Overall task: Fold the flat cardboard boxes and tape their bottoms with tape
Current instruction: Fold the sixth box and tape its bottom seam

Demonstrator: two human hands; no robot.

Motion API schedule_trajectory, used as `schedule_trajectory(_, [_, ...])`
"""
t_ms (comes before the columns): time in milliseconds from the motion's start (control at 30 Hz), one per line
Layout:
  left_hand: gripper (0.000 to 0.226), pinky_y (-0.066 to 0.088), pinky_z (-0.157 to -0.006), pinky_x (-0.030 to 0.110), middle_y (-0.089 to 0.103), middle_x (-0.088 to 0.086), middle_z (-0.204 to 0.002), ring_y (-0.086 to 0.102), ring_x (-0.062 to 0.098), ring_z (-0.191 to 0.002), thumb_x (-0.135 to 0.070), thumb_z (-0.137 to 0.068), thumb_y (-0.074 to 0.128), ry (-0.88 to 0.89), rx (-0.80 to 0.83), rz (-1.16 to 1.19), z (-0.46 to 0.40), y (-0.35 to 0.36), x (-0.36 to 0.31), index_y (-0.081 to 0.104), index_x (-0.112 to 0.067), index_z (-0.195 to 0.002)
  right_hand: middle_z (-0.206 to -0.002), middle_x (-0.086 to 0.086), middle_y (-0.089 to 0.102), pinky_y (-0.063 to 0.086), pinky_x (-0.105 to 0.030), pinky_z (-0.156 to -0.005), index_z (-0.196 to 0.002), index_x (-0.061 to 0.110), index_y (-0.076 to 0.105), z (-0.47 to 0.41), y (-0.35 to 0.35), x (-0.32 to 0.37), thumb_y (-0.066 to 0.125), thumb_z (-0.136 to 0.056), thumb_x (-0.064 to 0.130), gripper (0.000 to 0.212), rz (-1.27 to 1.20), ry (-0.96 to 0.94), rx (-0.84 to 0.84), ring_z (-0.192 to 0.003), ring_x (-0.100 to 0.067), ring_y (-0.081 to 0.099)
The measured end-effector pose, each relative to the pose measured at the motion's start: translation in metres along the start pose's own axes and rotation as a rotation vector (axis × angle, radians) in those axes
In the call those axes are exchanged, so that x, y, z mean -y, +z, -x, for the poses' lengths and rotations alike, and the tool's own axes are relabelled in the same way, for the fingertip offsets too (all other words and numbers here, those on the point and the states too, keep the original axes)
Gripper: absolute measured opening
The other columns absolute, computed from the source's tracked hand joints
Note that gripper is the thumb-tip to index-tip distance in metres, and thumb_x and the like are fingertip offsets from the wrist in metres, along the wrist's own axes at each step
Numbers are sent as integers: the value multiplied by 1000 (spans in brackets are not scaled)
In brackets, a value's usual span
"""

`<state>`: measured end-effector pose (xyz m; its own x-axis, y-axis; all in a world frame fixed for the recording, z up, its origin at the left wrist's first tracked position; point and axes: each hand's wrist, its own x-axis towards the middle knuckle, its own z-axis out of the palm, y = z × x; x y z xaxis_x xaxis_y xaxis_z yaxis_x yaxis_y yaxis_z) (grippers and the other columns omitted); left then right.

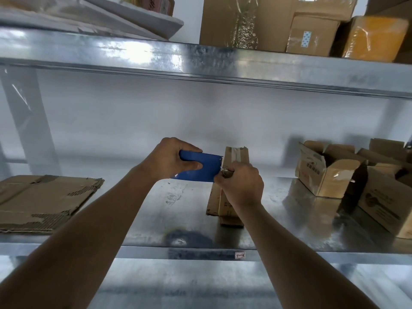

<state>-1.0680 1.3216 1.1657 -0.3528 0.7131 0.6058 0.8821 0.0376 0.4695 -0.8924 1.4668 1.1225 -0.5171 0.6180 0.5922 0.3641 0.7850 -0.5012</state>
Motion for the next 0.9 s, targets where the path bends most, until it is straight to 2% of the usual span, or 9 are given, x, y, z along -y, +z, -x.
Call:
schedule_trajectory(167, [36, 55, -84, 18, 78, -14, -106, 71, 3, -93, -27, -81, 88, -11, 34, -106, 3, -6, -2, 80, -25, -116, -61, 12, 53, 31, -17, -49, -66, 27, 51, 1, 4, 3, 75, -85, 39, 33, 7, -9, 3, -56, -6, 51])
schedule_trajectory(267, [19, 57, -75, 32, 76, -7, -86, 68, 13, -77, -32, -86, 79, -63, 36, -393, 12, -13, 8, 81, -28, -105, -63, 10, 57, 44, -22, -52, -68, 23, 57, 3, 9, 1, 75, -82, 44, 32, 25, 10, 2, -61, -8, 56])
schedule_trajectory(400, [31, 58, -79, 29, 77, -11, -96, 71, 13, -86, -26, -84, 86, -84, -94, -144, 26, -13, 13, 80, -28, -114, -62, 11, 59, 60, -36, -66, -64, 24, 57, 2, 11, -8, 61, -78, 48, 28, -38, -7, -33, -69, -9, 57])
schedule_trajectory(467, [40, 57, -84, 22, 75, -15, -105, 71, 11, -92, -23, -83, 87, -35, -134, -88, 25, -10, 7, 77, -25, -121, -64, 12, 58, 62, -41, -82, -70, 25, 57, 0, 13, -8, 61, -81, 52, 29, -36, -51, -76, -71, -10, 57])
schedule_trajectory(533, [44, 56, -86, 19, 72, -18, -109, 70, 8, -95, -22, -83, 88, 13, -163, -71, 23, -8, 1, 76, -24, -125, -70, 8, 64, 49, -47, -110, -84, 23, 63, -4, 16, -11, 62, -91, 55, 33, 41, -160, -169, -75, -13, 63])
schedule_trajectory(633, [45, 55, -90, 15, 69, -20, -115, 69, 3, -101, -23, -81, 89, 51, -195, -50, 20, -5, 1, 76, -22, -124, -86, -1, 75, 29, -52, -125, -100, 15, 70, -8, 14, -14, 37, -103, 57, 54, 182, -271, -222, -86, -21, 72])
schedule_trajectory(767, [43, 51, -88, 8, 72, -18, -116, 68, -3, -102, -20, -82, 88, 41, -205, -5, 21, 1, 3, 76, -20, -123, -108, -4, 77, 37, -50, -119, -105, 15, 77, -11, 9, -21, 33, -109, 44, 53, 201, -372, -275, -101, -21, 71])
schedule_trajectory(833, [40, 52, -86, 9, 71, -28, -109, 68, -9, -98, -18, -83, 87, 31, -200, 19, 24, 3, 5, 77, -21, -122, -104, -6, 75, 48, -44, -104, -95, 14, 81, -9, 4, -21, 40, -103, 36, 47, 192, -407, -345, -92, -25, 68])
schedule_trajectory(900, [40, 52, -83, 8, 66, -45, -98, 67, -14, -94, -15, -83, 87, 28, -205, 33, 26, 7, 9, 77, -20, -121, -98, -6, 73, 47, -38, -89, -86, 14, 81, -7, 1, -21, 43, -97, 31, 43, 213, -415, -409, -83, -25, 64])
